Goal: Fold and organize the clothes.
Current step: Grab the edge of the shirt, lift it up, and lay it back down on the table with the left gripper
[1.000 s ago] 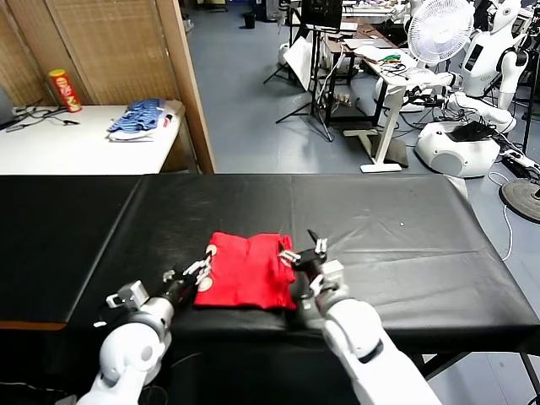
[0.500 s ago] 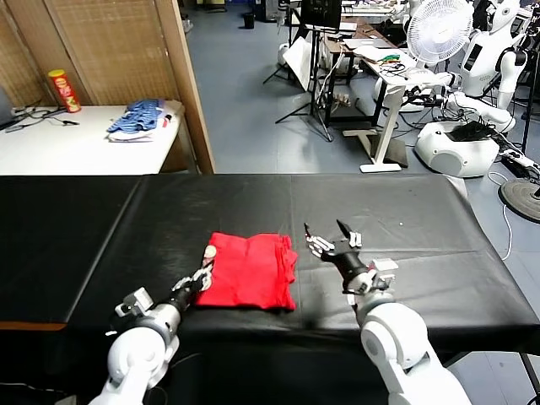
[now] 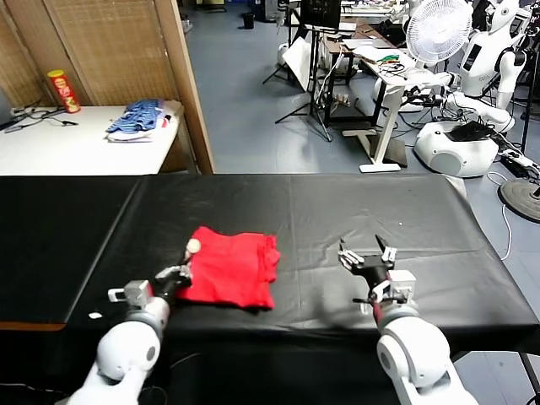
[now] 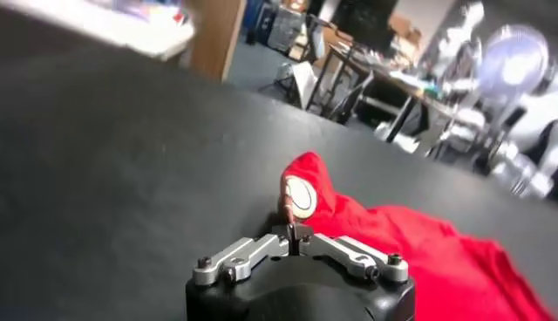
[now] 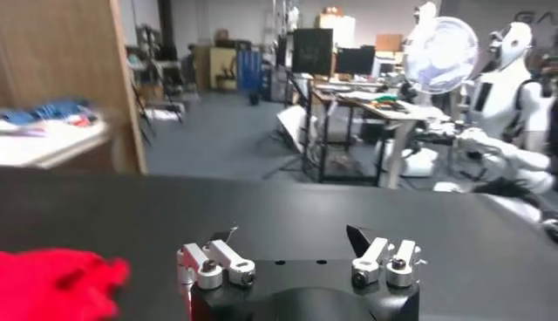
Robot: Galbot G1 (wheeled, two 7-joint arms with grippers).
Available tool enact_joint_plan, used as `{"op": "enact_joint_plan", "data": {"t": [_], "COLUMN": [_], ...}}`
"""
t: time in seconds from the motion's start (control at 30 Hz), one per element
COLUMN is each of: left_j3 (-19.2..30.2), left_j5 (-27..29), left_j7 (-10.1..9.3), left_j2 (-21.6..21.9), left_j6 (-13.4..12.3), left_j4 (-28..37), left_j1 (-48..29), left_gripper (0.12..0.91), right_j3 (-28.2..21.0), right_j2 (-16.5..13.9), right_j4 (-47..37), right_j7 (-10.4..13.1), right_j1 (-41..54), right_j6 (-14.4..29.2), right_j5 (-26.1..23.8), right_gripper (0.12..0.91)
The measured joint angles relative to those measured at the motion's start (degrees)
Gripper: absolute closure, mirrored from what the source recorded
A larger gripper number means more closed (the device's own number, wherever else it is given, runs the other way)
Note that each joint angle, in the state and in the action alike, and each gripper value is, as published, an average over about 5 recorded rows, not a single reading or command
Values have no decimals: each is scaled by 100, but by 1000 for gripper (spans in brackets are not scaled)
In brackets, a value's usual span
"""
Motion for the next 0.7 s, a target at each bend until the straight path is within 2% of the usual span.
{"op": "enact_joint_plan", "data": {"t": [0.1, 0.23, 0.4, 0.57, 0.7], "left_j3": [-135, -412, -853, -1076, -891], "left_j5": [843, 1822, 2585, 2628, 1900], "left_j7": [131, 208, 210, 185, 160], "left_j2": [383, 985, 1777, 2206, 2115], "left_j6": [-123, -304, -375, -238, -98], "left_j4": [63, 150, 124, -220, -728], "left_j1": [47, 108, 236, 435, 559], "left_gripper": [892, 892, 892, 892, 892], "right_j3": [31, 34, 21, -25, -30], "right_j2": [27, 49, 79, 145, 153], "right_j4": [-1, -13, -41, -100, -122], "right_j7": [-20, -47, -60, -71, -107], "right_j1": [-54, -67, -44, -82, -139], "right_j6": [-30, -17, 1, 9, 14], "right_j5": [-71, -104, -99, -143, -193], "right_gripper": [227, 227, 227, 227, 227]}}
